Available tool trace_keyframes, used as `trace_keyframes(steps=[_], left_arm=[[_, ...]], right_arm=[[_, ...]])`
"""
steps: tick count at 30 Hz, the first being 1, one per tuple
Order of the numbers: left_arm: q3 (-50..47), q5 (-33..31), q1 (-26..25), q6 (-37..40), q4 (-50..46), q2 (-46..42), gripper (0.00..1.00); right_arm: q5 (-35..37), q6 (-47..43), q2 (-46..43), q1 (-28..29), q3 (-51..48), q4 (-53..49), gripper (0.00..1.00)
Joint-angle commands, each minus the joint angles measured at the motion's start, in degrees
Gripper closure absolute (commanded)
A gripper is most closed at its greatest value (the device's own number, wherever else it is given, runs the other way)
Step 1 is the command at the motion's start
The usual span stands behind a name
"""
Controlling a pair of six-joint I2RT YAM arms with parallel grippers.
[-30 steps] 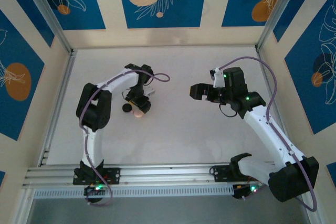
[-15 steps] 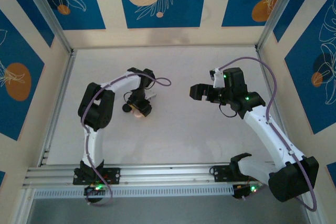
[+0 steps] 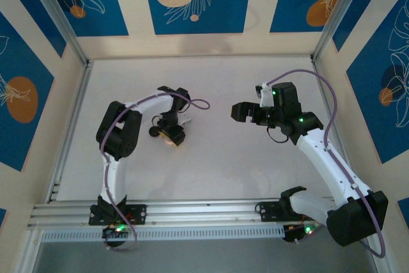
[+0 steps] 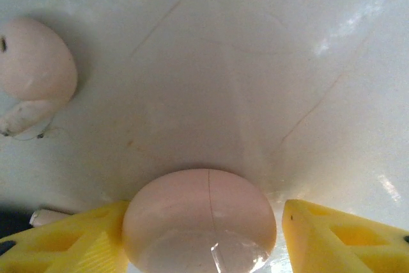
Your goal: Insert wireless bluetooth earbuds into charging case
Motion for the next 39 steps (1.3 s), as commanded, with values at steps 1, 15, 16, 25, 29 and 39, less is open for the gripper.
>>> trace_keyframes(steps=[1, 15, 16, 25, 29, 39], left_arm=[[-1.08, 0.58, -1.12, -0.44, 0.39, 1.22, 0.40], [-1.16, 0.44, -1.54, -2.69, 0.85, -3.09, 0.56], [-1.16, 1.02, -1.64, -3.58, 1.19, -4.33, 0.57], [-5.42, 13.65, -3.37, -22.06, 15.67, -18.57, 0.60], [-11.14, 17.02, -4.32, -32.87, 27.88, -25.08, 0.61], [-24.38, 16.44, -7.62, -57.14, 54.75, -33.36, 0.63]], right_arm=[[-1.37, -0.42, -0.59, -0.21, -0.16, -0.44, 0.01], [-0.47, 0.21, -2.45, -0.33, -2.03, 0.82, 0.03], [-0.69, 0.03, -3.07, -0.39, -2.53, 1.57, 0.04], [3.12, -1.44, -13.98, -0.49, -12.88, 14.13, 0.03], [3.37, -3.37, -19.42, -0.58, -21.00, 24.98, 0.11], [-5.55, -11.21, -19.66, 0.05, -32.81, 44.12, 0.17]])
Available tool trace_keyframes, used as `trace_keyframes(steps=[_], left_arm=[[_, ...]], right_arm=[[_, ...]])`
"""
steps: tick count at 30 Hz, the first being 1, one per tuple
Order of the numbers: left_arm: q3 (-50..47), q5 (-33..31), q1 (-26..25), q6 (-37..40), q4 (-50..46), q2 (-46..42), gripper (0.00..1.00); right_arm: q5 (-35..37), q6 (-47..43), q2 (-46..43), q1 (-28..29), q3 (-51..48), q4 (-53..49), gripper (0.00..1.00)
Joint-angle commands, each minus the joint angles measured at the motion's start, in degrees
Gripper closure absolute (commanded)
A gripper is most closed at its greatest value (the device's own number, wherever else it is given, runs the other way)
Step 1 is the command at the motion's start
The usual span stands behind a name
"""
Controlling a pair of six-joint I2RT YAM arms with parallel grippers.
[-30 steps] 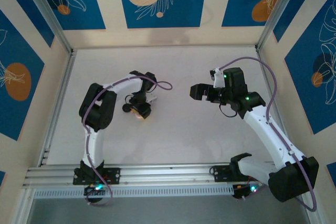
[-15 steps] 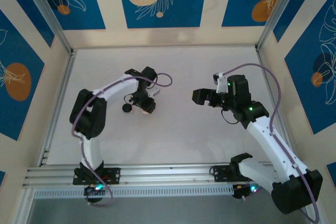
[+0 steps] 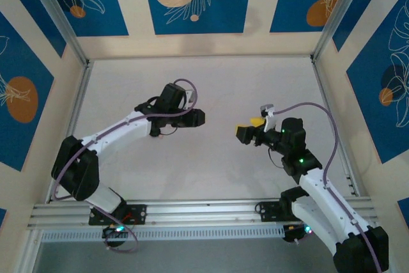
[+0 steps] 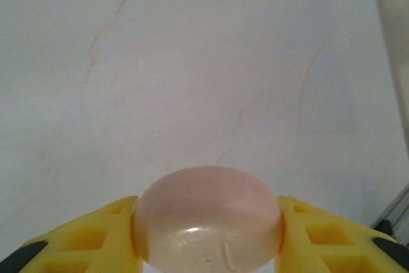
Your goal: Insert wireless bluetooth earbuds into charging case
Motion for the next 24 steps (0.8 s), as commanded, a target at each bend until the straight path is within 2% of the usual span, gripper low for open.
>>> trace_keyframes(steps=[1, 4, 8, 11, 24], left_arm=[[-3.64, 0.25, -0.97, -12.39, 13.06, -2.37, 0.63], [-5.93, 0.07, -1.82, -16.45, 17.97, -2.79, 0.63], [-8.70, -0.26, -2.69, -21.31, 24.82, -2.96, 0.63], [-10.21, -0.61, -3.43, -24.31, 29.47, -2.78, 0.64], [-13.58, 0.51, -4.73, -30.03, 41.70, -2.07, 0.65]], right_arm=[[-3.47, -4.57, 1.88, 0.69, -0.59, 9.47, 0.17], [-5.13, -9.03, 4.67, 2.67, -2.43, 15.81, 0.21], [-4.77, -17.50, 8.55, 7.14, -5.24, 24.62, 0.35], [-4.09, -19.18, 11.96, 8.95, -4.43, 25.55, 0.35], [0.79, -18.80, 26.04, 13.19, -4.27, 43.30, 0.38]])
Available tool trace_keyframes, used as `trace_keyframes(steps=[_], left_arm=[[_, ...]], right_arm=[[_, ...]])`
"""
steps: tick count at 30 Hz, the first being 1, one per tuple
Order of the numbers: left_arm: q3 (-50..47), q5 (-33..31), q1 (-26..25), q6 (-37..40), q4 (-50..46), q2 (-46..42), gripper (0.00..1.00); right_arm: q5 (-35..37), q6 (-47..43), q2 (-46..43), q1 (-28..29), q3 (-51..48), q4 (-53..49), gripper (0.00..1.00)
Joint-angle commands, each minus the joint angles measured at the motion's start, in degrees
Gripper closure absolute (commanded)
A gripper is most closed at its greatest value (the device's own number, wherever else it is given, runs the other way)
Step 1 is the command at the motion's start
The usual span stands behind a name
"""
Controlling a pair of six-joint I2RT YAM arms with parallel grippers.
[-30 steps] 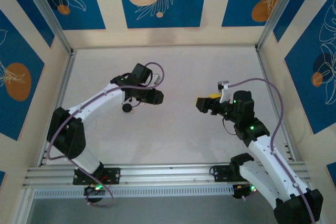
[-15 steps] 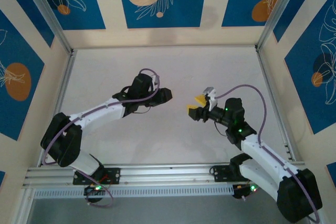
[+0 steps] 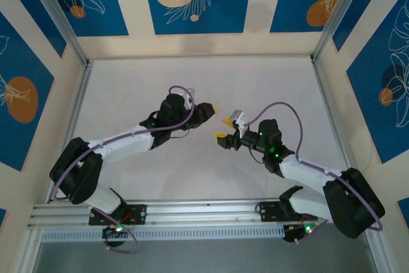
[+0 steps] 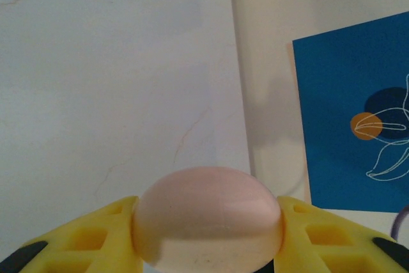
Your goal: Insert wireless bluetooth earbuds into charging case
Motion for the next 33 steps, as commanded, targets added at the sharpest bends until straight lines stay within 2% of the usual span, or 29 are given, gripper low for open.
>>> trace_keyframes(steps=[1, 7, 13, 18, 24, 33], left_arm=[[-1.27, 0.73, -0.89, -2.57, 6.33, -0.85, 0.65], [-1.89, 0.94, -0.89, -2.93, 7.36, -1.25, 0.65], [-2.29, 0.92, -0.89, -3.50, 8.56, -1.26, 0.65], [-2.73, 0.90, -0.84, -3.80, 8.99, -1.37, 0.65], [-2.90, 0.81, -0.89, -3.77, 9.14, -1.77, 0.65], [-3.03, 0.86, -0.89, -3.90, 9.30, -2.17, 0.65]], right_arm=[[2.94, -0.06, 2.40, 0.52, 0.99, 7.85, 0.39], [7.10, 3.08, 6.43, 1.34, 3.23, 11.87, 0.40], [8.29, 3.80, 9.11, 2.63, 5.22, 13.83, 0.41], [10.45, 4.97, 11.07, 3.06, 6.29, 15.92, 0.46], [12.73, 5.40, 12.35, 3.16, 7.21, 17.04, 0.53], [12.09, 4.54, 12.53, 3.26, 7.65, 15.50, 0.73]])
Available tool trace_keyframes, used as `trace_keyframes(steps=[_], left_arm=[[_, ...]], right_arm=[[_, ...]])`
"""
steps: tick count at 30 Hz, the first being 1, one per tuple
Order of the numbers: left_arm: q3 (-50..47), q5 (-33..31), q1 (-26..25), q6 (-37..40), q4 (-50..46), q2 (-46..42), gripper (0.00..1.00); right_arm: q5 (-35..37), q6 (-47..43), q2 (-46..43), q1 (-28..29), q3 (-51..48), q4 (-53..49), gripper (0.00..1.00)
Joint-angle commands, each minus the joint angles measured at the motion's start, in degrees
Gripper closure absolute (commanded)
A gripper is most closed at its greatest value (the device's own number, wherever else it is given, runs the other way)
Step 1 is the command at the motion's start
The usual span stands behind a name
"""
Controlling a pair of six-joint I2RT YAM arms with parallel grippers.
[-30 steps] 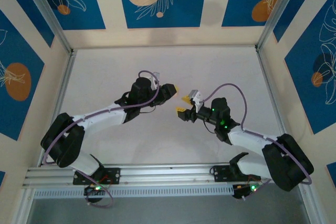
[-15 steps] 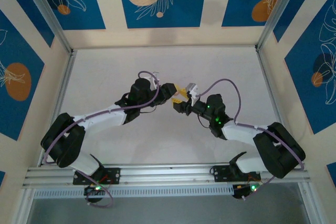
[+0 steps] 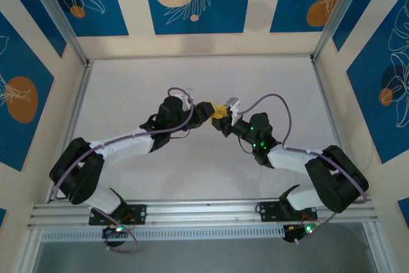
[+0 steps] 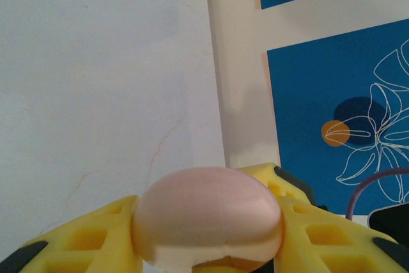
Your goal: Insert wireless bluetooth earbuds into charging case
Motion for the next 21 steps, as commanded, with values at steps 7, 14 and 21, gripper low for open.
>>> trace_keyframes(steps=[7, 14, 21], left_arm=[[-0.46, 0.51, -0.54, 0.35, 1.18, -2.58, 0.49], [-0.25, 0.23, 0.89, 4.27, -3.33, -4.14, 0.27], [2.56, 0.75, 4.54, 13.27, -13.95, -6.07, 0.26]], right_arm=[[0.38, -3.24, -1.51, 0.11, 0.87, -1.63, 0.78], [-3.25, -4.79, -7.22, -1.40, -1.78, -8.81, 0.80], [-11.64, -7.63, -15.61, -5.29, -4.32, -20.53, 0.81]])
